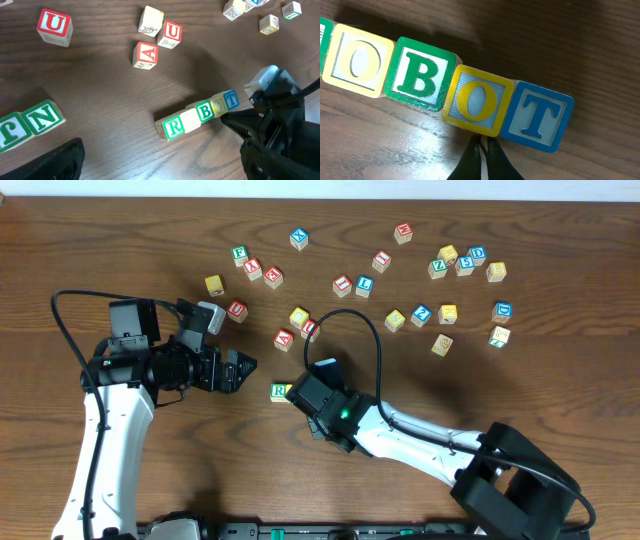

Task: Spell out ROBOT

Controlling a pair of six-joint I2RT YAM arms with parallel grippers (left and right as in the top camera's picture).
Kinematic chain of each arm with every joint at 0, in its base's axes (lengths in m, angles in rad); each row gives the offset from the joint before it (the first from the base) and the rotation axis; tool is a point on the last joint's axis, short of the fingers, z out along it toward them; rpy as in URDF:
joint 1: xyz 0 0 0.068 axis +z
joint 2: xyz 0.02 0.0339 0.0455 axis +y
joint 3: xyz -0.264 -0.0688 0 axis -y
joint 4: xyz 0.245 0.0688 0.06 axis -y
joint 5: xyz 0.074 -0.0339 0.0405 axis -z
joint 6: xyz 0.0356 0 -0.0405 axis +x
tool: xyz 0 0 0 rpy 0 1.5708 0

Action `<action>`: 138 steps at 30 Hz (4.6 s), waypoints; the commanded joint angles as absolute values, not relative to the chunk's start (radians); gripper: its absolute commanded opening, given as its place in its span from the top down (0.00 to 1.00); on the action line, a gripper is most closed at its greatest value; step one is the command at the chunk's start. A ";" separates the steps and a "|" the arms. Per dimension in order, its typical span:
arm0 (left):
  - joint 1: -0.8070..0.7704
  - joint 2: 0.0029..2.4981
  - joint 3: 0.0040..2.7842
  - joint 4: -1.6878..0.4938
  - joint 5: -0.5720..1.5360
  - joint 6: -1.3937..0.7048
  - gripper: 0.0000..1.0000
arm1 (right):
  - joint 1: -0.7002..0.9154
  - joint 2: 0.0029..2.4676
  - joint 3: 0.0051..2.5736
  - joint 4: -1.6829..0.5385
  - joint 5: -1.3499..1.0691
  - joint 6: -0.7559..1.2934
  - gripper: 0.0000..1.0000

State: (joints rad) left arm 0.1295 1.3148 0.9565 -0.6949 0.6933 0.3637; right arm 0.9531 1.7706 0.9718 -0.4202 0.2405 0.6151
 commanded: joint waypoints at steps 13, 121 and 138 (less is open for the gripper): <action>0.134 1.309 0.966 -0.695 0.695 0.373 0.02 | 0.961 1.771 0.971 -0.411 0.282 0.597 0.99; 0.134 1.309 0.966 -0.695 0.695 0.373 0.02 | 0.963 1.771 0.971 -0.497 0.340 0.706 0.99; 0.134 1.309 0.966 -0.695 0.695 0.373 0.02 | 0.959 1.610 0.976 -0.570 0.310 0.710 0.99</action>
State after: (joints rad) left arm 0.1295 1.3148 0.9565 -0.6949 0.6933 0.3637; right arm 0.9535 1.7023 0.9718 -0.5617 0.2741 0.6903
